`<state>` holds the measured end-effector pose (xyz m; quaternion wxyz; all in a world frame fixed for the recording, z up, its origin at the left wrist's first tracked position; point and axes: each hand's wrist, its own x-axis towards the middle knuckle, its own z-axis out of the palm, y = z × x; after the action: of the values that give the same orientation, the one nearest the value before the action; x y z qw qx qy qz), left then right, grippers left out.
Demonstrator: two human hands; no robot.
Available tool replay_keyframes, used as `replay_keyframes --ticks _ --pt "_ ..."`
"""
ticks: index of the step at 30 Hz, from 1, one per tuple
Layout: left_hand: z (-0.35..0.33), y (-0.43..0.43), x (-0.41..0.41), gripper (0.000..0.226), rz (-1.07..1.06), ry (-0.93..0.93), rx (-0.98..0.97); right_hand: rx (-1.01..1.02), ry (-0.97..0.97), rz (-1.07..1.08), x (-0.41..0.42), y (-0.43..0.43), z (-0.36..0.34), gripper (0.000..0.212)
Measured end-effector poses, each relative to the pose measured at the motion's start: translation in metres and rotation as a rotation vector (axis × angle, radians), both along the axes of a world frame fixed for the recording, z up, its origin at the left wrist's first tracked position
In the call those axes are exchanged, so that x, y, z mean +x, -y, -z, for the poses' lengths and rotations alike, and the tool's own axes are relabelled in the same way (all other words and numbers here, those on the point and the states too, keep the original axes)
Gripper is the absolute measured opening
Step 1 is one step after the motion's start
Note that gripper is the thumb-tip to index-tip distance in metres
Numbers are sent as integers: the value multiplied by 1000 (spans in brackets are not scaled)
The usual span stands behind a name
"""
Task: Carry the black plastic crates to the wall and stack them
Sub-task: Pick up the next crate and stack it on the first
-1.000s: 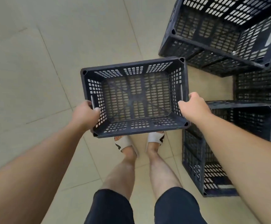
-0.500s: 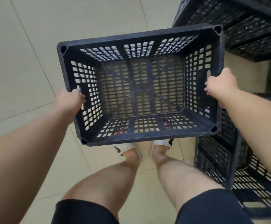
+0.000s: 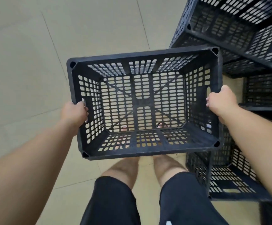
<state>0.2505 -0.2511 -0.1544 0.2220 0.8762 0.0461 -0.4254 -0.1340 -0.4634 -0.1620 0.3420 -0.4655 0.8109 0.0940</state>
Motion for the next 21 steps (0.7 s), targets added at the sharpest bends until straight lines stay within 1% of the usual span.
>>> replay_keyframes --ticks 6,12,15,19,21 --pt "-144 -35 -3 23 -34 26 31 -3 -20 -59 7 -14 -153 21" --pt "-274 -59 -4 16 -101 57 -5 -37 -2 -87 12 -22 -283 33" --pt "-325 -73 -10 17 -83 75 6 -43 15 -116 7 -28 -329 38" --pt "-367 -98 -23 25 -89 104 -39 -95 31 -149 7 -29 -370 30" --pt "-380 -117 -31 30 -113 98 -37 -98 55 -183 9 -26 -379 33"
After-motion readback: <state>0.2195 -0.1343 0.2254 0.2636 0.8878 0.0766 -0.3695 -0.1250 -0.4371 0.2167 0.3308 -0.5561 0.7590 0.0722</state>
